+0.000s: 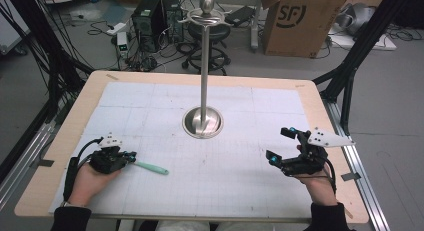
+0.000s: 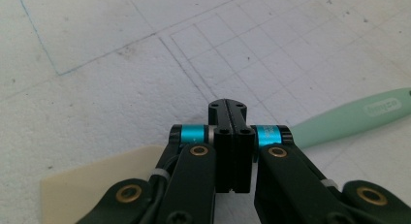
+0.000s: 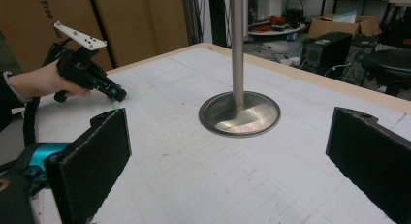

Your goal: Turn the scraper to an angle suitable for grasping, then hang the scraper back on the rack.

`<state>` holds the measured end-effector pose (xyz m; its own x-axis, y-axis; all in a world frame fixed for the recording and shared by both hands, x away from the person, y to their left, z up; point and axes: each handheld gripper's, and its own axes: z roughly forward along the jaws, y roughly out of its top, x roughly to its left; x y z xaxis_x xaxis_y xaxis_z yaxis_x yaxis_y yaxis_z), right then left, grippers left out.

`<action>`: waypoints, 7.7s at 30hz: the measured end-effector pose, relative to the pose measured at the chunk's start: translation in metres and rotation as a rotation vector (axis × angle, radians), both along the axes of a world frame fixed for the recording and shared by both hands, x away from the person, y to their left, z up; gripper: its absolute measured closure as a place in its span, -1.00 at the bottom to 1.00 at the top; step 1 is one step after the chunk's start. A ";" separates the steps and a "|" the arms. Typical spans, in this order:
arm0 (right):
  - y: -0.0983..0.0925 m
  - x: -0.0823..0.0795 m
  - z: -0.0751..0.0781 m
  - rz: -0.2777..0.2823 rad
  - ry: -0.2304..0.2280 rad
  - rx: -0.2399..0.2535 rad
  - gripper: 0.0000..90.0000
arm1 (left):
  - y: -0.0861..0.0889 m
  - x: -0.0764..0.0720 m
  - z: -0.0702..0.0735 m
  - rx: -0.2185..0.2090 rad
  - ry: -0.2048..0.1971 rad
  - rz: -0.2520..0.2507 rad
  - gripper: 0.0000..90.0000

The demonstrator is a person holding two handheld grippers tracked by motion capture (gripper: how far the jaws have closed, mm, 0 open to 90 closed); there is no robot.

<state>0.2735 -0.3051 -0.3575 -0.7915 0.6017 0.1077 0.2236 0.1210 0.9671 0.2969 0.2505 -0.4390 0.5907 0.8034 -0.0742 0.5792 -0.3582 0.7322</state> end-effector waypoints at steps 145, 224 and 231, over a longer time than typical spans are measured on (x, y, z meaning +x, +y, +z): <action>-0.004 0.009 -0.006 0.003 0.028 -0.003 -0.97 | -0.023 0.091 0.035 0.440 0.290 -0.495 0.78; -0.006 0.009 -0.003 0.004 0.015 0.016 -0.97 | -0.080 0.091 0.210 -0.344 -0.363 -0.307 0.77; -0.007 0.009 -0.003 0.002 0.014 0.021 -0.97 | -0.089 0.087 0.200 -0.344 -0.415 -0.296 0.22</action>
<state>0.2822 -0.3125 -0.3601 -0.7909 0.5976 0.1317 0.2371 0.1010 0.9662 0.3842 0.1619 -0.2394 0.8202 0.5719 -0.0159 0.1330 -0.1636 0.9775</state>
